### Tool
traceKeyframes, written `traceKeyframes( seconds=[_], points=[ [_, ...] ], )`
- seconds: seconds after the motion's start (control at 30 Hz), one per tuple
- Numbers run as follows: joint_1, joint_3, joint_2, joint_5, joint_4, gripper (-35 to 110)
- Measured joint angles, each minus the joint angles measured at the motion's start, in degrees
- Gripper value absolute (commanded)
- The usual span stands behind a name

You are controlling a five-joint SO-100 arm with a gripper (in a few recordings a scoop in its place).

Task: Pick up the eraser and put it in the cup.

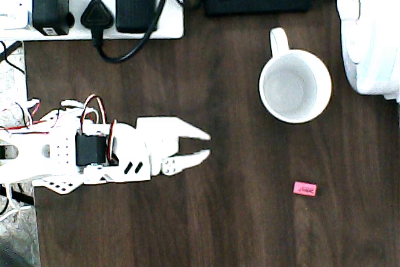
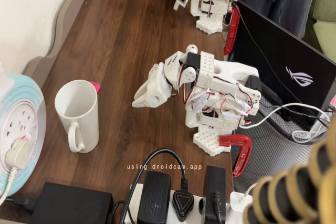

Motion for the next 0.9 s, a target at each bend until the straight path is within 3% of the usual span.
traceKeyframes(
  seconds=[0.37,0.53,0.83,0.9],
  points=[
    [0.0,0.0,0.0,0.0,0.0,8],
    [-1.14,0.0,0.0,0.0,0.0,0],
    [0.53,0.0,0.0,0.0,0.0,6],
    [2.02,0.0,-0.18,0.0,0.0,0]
  ],
)
